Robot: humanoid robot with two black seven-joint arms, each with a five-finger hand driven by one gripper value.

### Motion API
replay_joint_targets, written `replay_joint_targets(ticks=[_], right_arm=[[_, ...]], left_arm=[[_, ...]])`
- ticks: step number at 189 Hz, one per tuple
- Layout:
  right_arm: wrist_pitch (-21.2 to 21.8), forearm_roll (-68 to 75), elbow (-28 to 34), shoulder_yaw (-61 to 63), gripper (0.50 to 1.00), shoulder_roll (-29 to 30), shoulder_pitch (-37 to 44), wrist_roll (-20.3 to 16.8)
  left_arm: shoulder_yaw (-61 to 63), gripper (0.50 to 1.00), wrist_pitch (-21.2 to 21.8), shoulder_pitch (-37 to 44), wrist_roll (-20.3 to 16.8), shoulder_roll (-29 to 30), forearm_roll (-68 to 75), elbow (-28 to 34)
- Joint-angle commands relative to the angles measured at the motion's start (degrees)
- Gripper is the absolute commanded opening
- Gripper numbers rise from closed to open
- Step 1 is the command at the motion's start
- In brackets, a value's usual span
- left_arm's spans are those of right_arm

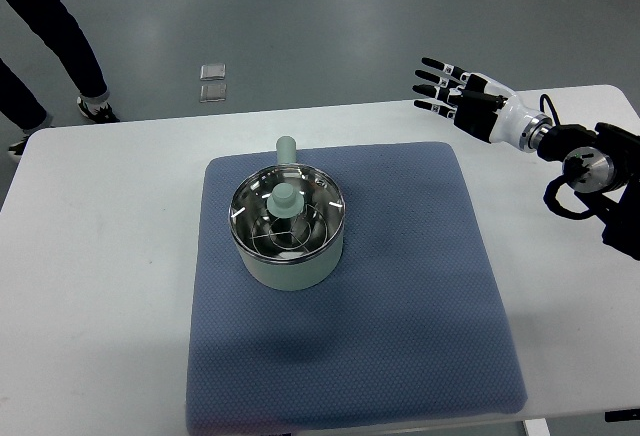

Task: Open lid and place right of pot
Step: 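Move the right hand from rest toward the lidded green saucepan, then lower the right hand over the pot and reach for the green lid knob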

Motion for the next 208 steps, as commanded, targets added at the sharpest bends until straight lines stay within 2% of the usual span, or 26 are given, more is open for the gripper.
replay_joint_targets(ticks=[1, 39, 65, 86, 95, 96, 132, 179, 208], right_arm=[[0.08, -0.04, 0.0, -0.05, 0.932, -0.12, -0.07, 0.0], [0.26, -0.12, 0.17, -0.75, 0.93, -0.03, 0.1, 0.0], [0.52, -7.51, 0.52, -0.58, 0.93, 0.06, 1.25, 0.79], [0.69, -16.64, 0.96, -0.67, 0.93, 0.15, 4.05, 5.53], [0.69, -16.65, 0.96, -0.67, 0.93, 0.15, 4.06, 5.53], [0.61, -21.69, 1.57, -0.67, 0.93, -0.11, 5.8, 7.71], [0.61, -36.68, 5.53, -0.84, 0.928, -0.82, 9.77, 15.2], [-1.15, -67.61, 13.44, -0.67, 0.928, -0.56, 11.88, 21.53], [-1.33, -79.75, 16.61, -1.02, 0.928, 0.15, 13.73, 22.94]], left_arm=[[0.17, 1.0, 0.09, 0.75, 0.02, 0.0, -0.01, 0.09], [0.26, 1.0, 0.09, 0.92, 0.11, 0.0, -0.1, 0.09], [-0.18, 1.0, 0.09, 0.92, 0.11, 0.0, -0.1, 0.09], [-0.18, 1.0, 0.09, 0.92, 0.11, 0.0, -0.1, 0.09], [-0.18, 1.0, 0.09, 0.92, 0.11, 0.0, -0.1, 0.09], [-0.18, 1.0, 0.09, 0.92, 0.11, 0.0, -0.1, 0.09], [-0.1, 1.0, 0.0, 0.92, 0.11, 0.0, -0.01, 0.0], [-0.18, 1.0, 0.0, 1.01, 0.11, 0.0, -0.1, 0.0], [-0.18, 1.0, 0.0, 1.1, 0.11, 0.0, -0.1, 0.0]])
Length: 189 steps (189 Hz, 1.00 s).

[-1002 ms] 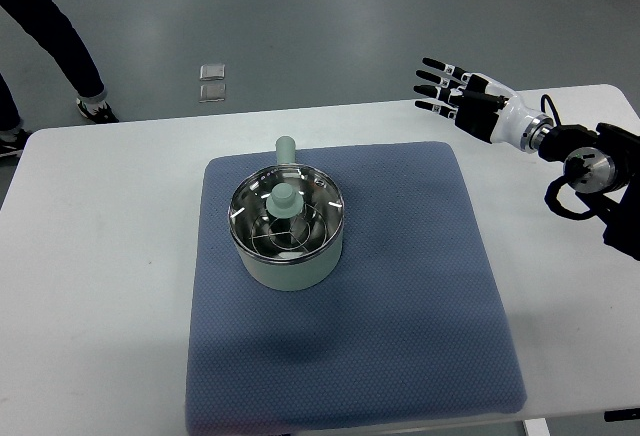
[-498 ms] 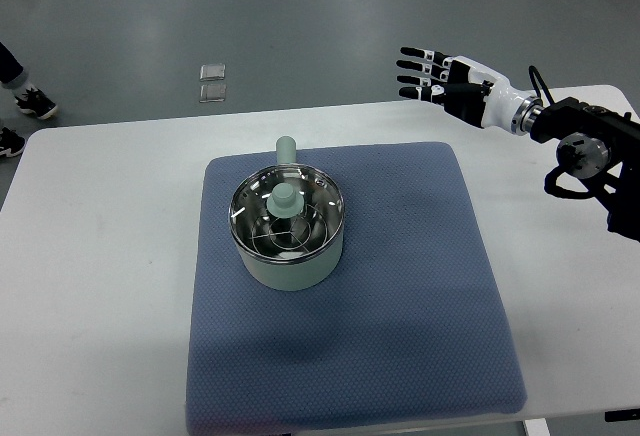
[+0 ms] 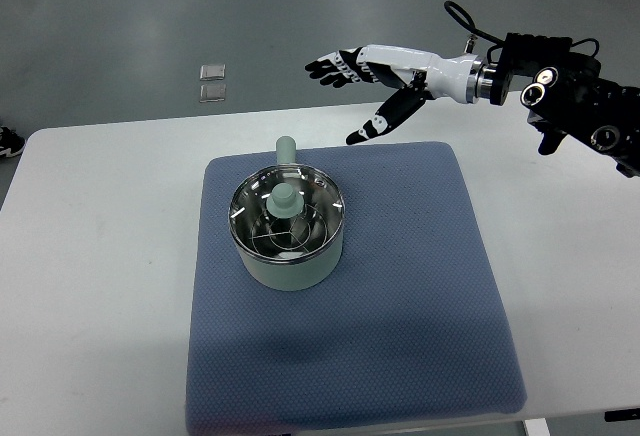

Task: Open lid and place right of pot
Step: 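Lower the right hand over the pot and reach for the green lid knob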

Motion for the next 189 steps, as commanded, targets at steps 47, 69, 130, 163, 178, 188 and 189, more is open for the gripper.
replay_joint_targets(ticks=[47, 69, 130, 163, 178, 188, 189], right_arm=[[-0.34, -12.7, 5.86, -8.82, 0.928, 1.77, 10.6, 1.19], [-1.04, -13.06, 5.86, -14.35, 0.928, 4.84, 14.73, 1.1], [-3.5, -14.64, 3.32, -22.53, 0.928, 10.91, 18.07, 0.48], [-3.68, -15.34, 2.35, -23.85, 0.928, 11.08, 17.71, 0.04], [-4.64, -15.34, 2.35, -24.64, 0.926, 11.08, 17.45, -0.04], [-4.91, -15.34, 2.35, -24.9, 0.926, 11.08, 17.45, 0.04], [-4.91, -15.34, 2.35, -24.9, 0.926, 11.08, 17.45, 0.04]], left_arm=[[0.08, 1.0, 0.0, 0.1, 0.0, 0.0, -0.04, 0.0], [0.08, 1.0, 0.0, 0.1, 0.0, 0.0, -0.04, 0.0], [0.08, 1.0, 0.0, 0.01, 0.0, 0.0, 0.05, 0.0], [0.08, 1.0, -0.08, 0.01, 0.0, 0.0, 0.05, 0.0], [0.08, 1.0, -0.08, 0.01, 0.0, 0.0, 0.05, 0.0], [0.08, 1.0, -0.08, 0.01, 0.0, 0.0, 0.05, 0.0], [0.08, 1.0, -0.08, 0.01, 0.0, 0.0, 0.05, 0.0]])
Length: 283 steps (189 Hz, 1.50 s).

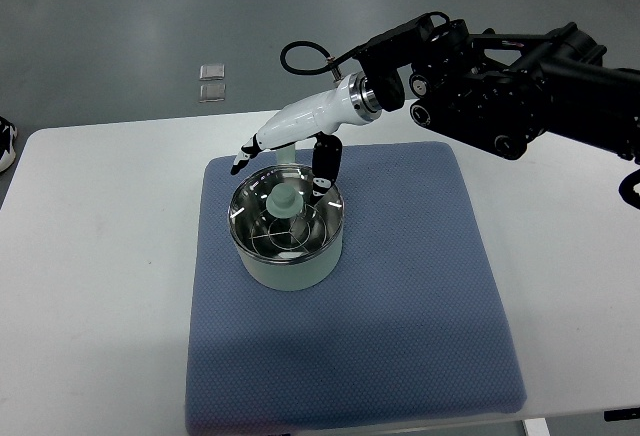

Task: Open lid and place right of pot
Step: 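Lower the right hand over the pot and reach for the green lid knob, then close the right hand fingers around the green knob of the glass lid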

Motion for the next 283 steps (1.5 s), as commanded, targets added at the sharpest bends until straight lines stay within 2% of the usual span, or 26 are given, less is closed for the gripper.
replay_joint_targets(ticks=[1, 37, 54, 74, 75, 90, 99, 135, 147, 169, 170, 196, 202, 228, 238, 249, 267, 276, 283], right_arm=[[-0.7, -0.03, 0.0, -0.68, 0.926, 0.02, -0.13, -0.01], [-1.49, -0.03, 0.08, -1.64, 0.911, -0.24, -0.22, -0.01], [-1.49, 0.06, 0.08, -1.64, 0.866, -0.42, -0.22, 0.16], [-1.49, 0.06, 0.17, -1.64, 0.854, -0.42, -0.22, 0.16], [-1.49, 0.06, 0.34, -1.64, 0.83, -0.42, -0.22, 0.25], [-1.49, 0.06, 0.35, -1.64, 0.823, -0.42, -0.13, 0.34], [-1.49, 0.15, 0.52, -1.64, 0.803, -0.33, -0.22, 0.43], [-1.58, 0.32, 0.79, -1.47, 0.793, -0.33, -0.31, 0.43], [-1.58, 0.32, 0.87, -1.47, 0.756, -0.33, -0.31, 0.52], [-1.58, 0.32, 0.96, -1.47, 0.742, -0.24, -0.39, 0.6], [-1.58, 0.32, 0.96, -1.47, 0.727, -0.24, -0.66, 0.6], [-1.67, 0.24, 0.96, -1.47, 0.723, -0.16, -1.01, 0.6], [-1.67, 0.24, 0.96, -1.47, 0.697, -0.16, -1.19, 0.6], [-1.67, 0.15, 0.96, -1.47, 0.686, -0.07, -1.54, 0.6], [-1.67, 0.06, 0.96, -1.56, 0.654, 0.02, -1.63, 0.6], [-1.67, 0.06, 0.96, -1.56, 0.646, 0.02, -1.63, 0.6], [-1.67, 0.06, 0.96, -1.56, 0.59, 0.02, -1.63, 0.6], [-1.67, 0.06, 0.96, -1.56, 0.59, 0.02, -1.63, 0.6], [-1.67, 0.06, 0.96, -1.56, 0.545, 0.02, -1.63, 0.6]], left_arm=[[0.0, 1.0, 0.0, 0.01, 0.0, 0.0, 0.0, 0.0], [0.0, 1.0, 0.0, 0.09, 0.0, 0.0, 0.0, 0.0], [0.0, 1.0, 0.0, 0.01, 0.0, 0.0, 0.0, 0.0], [0.0, 1.0, 0.0, 0.01, 0.0, 0.0, 0.0, 0.0], [0.0, 1.0, 0.0, 0.01, 0.0, 0.0, -0.08, 0.0], [0.0, 1.0, 0.0, 0.01, 0.0, 0.0, 0.0, 0.0], [0.0, 1.0, 0.0, 0.01, 0.0, 0.0, -0.09, 0.0], [0.0, 1.0, 0.0, 0.01, 0.0, 0.0, 0.0, 0.0], [0.0, 1.0, 0.0, 0.01, 0.0, 0.0, 0.0, 0.0], [0.0, 1.0, 0.0, 0.01, 0.0, 0.0, 0.0, 0.0], [0.0, 1.0, 0.0, 0.01, 0.0, 0.0, 0.0, 0.0], [0.0, 1.0, 0.0, 0.01, 0.0, 0.0, 0.0, 0.0], [0.09, 1.0, 0.0, 0.01, 0.0, 0.0, 0.0, 0.0], [0.0, 1.0, 0.0, 0.01, 0.0, 0.0, 0.0, 0.0], [0.09, 1.0, 0.0, 0.01, -0.09, 0.0, 0.0, 0.0], [0.09, 1.0, 0.0, 0.01, 0.0, 0.0, 0.0, 0.0], [0.09, 1.0, 0.0, 0.01, 0.0, 0.0, 0.0, 0.0], [0.09, 1.0, 0.0, 0.01, 0.0, 0.0, 0.0, 0.0], [0.09, 1.0, 0.0, 0.01, 0.0, 0.0, 0.0, 0.0]])
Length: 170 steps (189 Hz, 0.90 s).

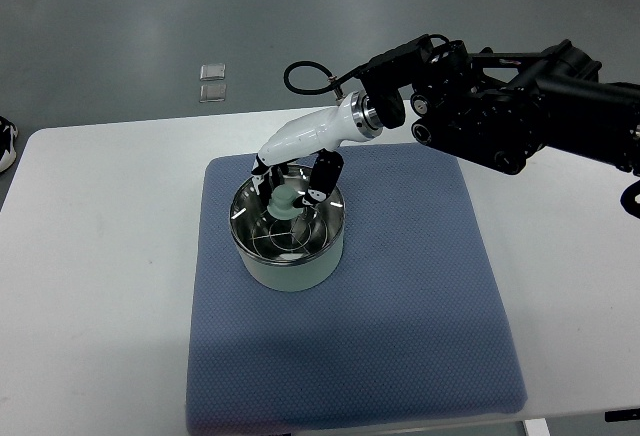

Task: Open lid and place right of pot
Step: 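Close the right hand fingers around the green knob of the glass lid, then lift the glass lid off the pot and carry it beside the pot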

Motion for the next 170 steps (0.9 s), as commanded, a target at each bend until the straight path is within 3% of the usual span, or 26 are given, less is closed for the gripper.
replay_joint_targets(ticks=[1, 12, 170], right_arm=[[0.04, -0.02, 0.0, -0.02, 0.545, 0.0, -0.01, 0.0], [0.04, -0.02, 0.0, -0.02, 0.5, 0.0, -0.01, 0.0], [-0.31, 1.12, 0.44, 2.26, 0.5, -1.84, 0.96, 2.46]], left_arm=[[0.0, 1.0, 0.0, 0.0, 0.02, 0.0, 0.0, 0.0], [0.0, 1.0, 0.0, 0.0, 0.02, 0.0, 0.0, 0.0], [0.0, 1.0, 0.0, 0.08, -0.07, 0.0, 0.0, 0.0]])
